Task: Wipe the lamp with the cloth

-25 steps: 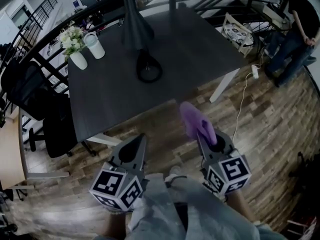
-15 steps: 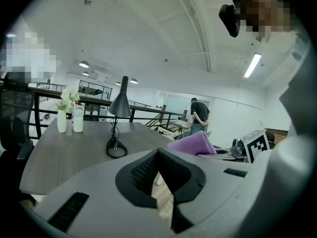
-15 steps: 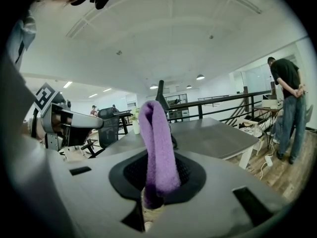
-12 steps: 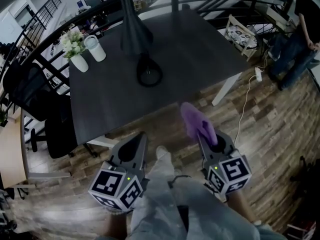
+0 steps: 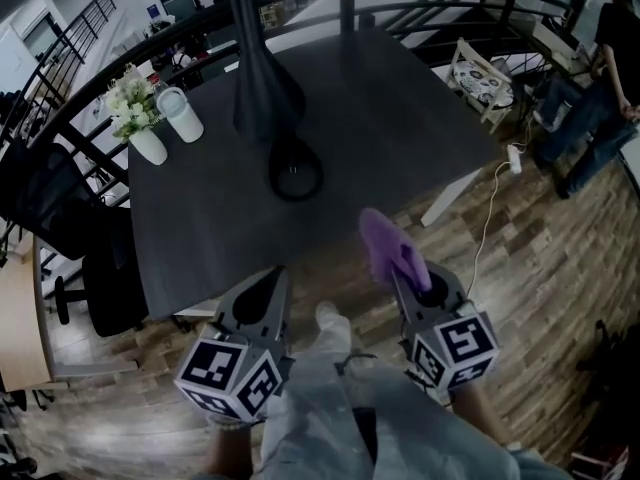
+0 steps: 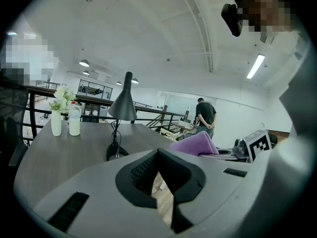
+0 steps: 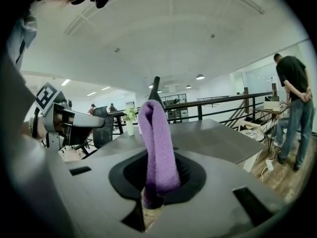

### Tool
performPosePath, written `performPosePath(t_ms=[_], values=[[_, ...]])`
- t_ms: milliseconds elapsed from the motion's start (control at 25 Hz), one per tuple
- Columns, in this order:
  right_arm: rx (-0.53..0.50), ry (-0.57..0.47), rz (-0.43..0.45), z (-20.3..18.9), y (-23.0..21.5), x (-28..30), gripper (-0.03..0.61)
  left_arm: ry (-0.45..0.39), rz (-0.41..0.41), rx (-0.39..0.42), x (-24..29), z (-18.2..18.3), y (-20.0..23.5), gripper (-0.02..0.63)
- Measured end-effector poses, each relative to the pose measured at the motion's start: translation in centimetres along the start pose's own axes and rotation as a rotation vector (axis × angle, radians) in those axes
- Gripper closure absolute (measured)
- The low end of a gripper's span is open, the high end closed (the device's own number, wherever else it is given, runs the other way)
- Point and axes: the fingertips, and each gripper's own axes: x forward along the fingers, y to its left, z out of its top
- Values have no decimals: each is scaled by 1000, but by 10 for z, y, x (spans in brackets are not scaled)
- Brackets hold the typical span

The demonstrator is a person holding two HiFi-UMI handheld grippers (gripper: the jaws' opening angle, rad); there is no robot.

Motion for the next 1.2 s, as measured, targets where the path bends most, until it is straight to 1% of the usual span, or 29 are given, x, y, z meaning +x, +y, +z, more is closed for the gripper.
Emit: performPosePath(t_ms=[320,440,600,840,1000,1200], values=[[-16,-28,-25,44,-24,61,528,1,0,-4,43,31,40,601],[-21,-38,-43,65,-31,83,528,-6,4,-8,55,46,57,601],[-39,-49,-42,83,-40,115,528,-24,20,-18,71,60,81,601],[-18,-67,-57,109,-49,163,528,-37,34,-24,84,72,113,601],[-51,-74,-71,124,-53,189,528,-39,47,-41,87,73,131,601],[-77,-108,-72,150,-57,219,528,-45,56,-47,89,74,146,601]])
